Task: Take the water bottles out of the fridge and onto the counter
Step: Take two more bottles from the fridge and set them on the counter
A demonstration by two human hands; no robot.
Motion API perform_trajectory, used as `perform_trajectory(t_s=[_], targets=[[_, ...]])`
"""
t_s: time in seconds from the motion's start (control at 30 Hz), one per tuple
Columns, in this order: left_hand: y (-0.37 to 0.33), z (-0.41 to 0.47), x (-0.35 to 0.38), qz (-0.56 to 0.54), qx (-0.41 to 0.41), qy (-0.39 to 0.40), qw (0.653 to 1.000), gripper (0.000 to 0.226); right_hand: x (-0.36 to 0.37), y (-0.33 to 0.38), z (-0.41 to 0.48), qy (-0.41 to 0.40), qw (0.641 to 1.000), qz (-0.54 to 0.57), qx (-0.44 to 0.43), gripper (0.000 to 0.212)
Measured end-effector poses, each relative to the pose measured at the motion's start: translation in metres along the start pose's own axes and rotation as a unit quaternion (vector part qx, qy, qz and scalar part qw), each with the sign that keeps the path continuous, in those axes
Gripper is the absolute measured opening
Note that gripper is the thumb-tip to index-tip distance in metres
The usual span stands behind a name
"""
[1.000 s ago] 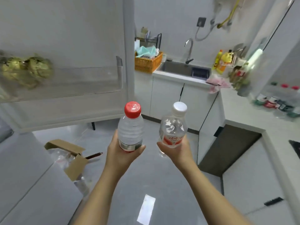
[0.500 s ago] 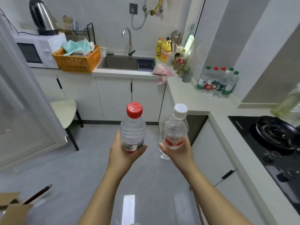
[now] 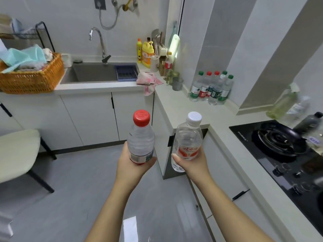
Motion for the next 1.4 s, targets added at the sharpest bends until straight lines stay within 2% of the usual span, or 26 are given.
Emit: perform_trajectory(t_s=[0.23,0.47,0.87,1.17,1.4], targets=[[0.006,0.042,0.025,0.005,0.004,0.03,1.0,0.053,-0.02,-0.012,0.041,-0.015,1.0,-0.016,0.008,0.088],[0.015,0.092,0.07,0.009,-0.01,0.009,1.0,0.049,-0.061,-0.04,0.1,-0.01,1.0,-0.006,0.012,0.065],[0.011,0.183,0.199,0.026,-0.021,-0.01,0.999,0.06,-0.178,-0.069,0.23,0.026,0.998,-0.049,0.016,0.067],[0.021,0.241,0.261,0.034,-0.024,0.01,0.999,0.06,-0.232,-0.096,0.287,0.001,0.999,-0.042,0.029,0.065],[0.048,0.312,0.305,0.043,-0.046,0.054,0.997,0.057,-0.249,-0.131,0.346,-0.017,0.997,-0.042,0.055,0.063]])
Point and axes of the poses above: each hand's wrist, its own z-axis towards the middle knuckle, its own x-axis out of the palm, y = z × x, the point moved 9 cm from there along z, towards the middle knuckle, and after that the axes turned 8 degrees about y, right-handed, at the moved point
